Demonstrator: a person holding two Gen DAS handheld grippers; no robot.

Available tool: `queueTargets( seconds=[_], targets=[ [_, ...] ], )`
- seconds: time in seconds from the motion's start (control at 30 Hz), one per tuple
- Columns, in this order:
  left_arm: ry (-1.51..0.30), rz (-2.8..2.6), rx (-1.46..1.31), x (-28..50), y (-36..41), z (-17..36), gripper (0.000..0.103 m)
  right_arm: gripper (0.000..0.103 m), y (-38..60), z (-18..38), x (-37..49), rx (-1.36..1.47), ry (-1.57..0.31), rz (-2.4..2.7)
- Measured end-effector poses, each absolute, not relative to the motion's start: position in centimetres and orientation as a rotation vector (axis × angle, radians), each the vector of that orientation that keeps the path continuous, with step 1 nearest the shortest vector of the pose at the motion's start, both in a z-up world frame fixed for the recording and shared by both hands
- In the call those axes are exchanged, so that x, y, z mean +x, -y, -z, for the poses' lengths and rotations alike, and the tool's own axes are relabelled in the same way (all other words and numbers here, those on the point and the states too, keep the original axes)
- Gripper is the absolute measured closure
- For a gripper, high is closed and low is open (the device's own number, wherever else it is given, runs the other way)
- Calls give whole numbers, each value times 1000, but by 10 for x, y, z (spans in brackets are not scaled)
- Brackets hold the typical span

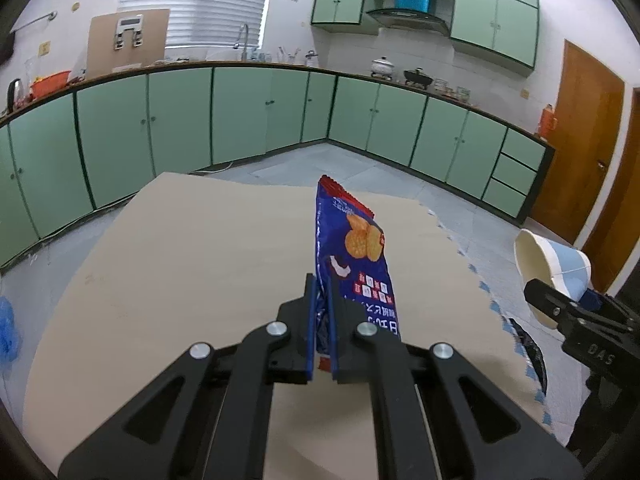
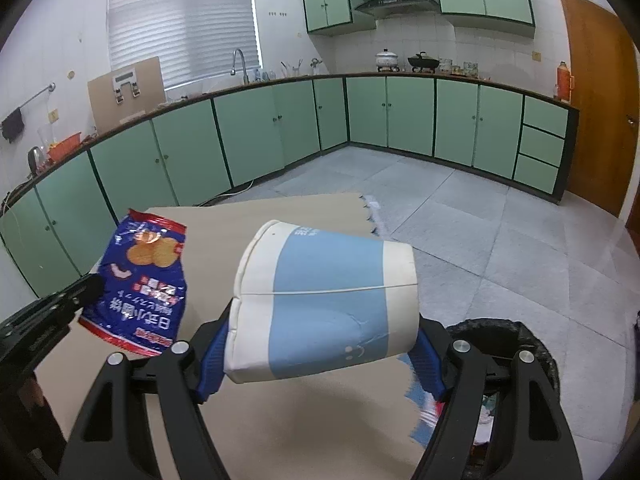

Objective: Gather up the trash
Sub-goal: 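Carry the paper cup and snack bag over the black bin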

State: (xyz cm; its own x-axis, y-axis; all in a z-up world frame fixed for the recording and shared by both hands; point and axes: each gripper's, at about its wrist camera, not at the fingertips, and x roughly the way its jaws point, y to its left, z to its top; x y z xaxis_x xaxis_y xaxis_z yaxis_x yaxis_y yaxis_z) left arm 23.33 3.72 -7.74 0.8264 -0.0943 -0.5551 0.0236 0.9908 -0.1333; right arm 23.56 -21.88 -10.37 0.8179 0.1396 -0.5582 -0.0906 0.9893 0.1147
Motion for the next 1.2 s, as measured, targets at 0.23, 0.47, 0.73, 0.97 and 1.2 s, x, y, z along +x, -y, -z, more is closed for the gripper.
queueTargets(
  seconds=[0.23, 0.47, 0.73, 0.97, 1.2],
  targets=[
    [-576, 123, -94, 223, 2, 70, 99, 28, 248, 91, 213, 103, -577, -103],
    [-547, 187, -47, 211, 47, 59, 99, 28, 278, 81, 193, 130, -546, -67],
    [-521, 278, -5, 195, 99, 51, 99, 28, 320, 74, 172, 146, -517, -17],
    [-509, 366, 22, 191, 150, 51, 99, 28, 366, 76, 156, 169, -504, 57],
    [-512, 440, 37, 198, 197, 57, 99, 28, 408, 83, 145, 176, -494, 143]
  ],
)
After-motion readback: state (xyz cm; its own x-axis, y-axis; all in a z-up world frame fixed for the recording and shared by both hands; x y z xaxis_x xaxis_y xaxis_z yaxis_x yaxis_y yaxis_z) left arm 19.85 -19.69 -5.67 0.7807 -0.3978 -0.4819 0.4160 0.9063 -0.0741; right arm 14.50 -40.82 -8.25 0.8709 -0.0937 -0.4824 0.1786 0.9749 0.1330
